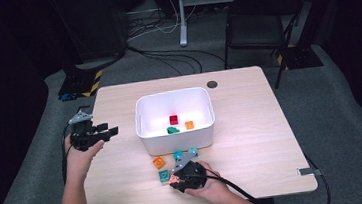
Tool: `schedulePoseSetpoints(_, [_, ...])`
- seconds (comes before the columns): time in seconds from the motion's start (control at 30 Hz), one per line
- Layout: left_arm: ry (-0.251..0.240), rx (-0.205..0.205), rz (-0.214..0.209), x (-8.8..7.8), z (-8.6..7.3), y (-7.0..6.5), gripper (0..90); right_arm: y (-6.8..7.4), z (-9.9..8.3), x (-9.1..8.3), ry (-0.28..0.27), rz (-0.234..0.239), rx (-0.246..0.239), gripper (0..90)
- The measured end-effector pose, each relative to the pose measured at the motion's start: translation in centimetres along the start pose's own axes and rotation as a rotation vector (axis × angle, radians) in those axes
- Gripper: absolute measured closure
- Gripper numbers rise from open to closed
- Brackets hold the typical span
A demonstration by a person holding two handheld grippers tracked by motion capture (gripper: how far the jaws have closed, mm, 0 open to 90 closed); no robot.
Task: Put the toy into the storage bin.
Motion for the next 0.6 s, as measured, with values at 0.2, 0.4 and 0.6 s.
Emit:
schedulePoseSetpoints(0.2, [-0.008,-0.001,0.003,0.13,-0.05,0.05,46.0,0.06,0.06,-0.13,-0.002,0.006,-0.007,58.2])
schedulePoseSetpoints(0.4, [-0.007,-0.004,0.003,0.15,-0.06,0.00,46.0,0.22,0.03,-0.28,0.008,0.009,-0.002,58.3])
schedulePoseSetpoints(0.6, [0.000,-0.002,0.002,0.10,-0.07,0.08,45.9,0.18,0.15,-0.50,0.008,0.009,0.005,58.4])
Point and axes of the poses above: each handheld gripper's, and its own axes: x roughly forward along the jaws, z roughly out of its top, y roughly to its left, the point moved 5 cm from there along x, roughly forward along the jaws, and after that the axes turned 9 degrees about -y, right-handed, at the moved point
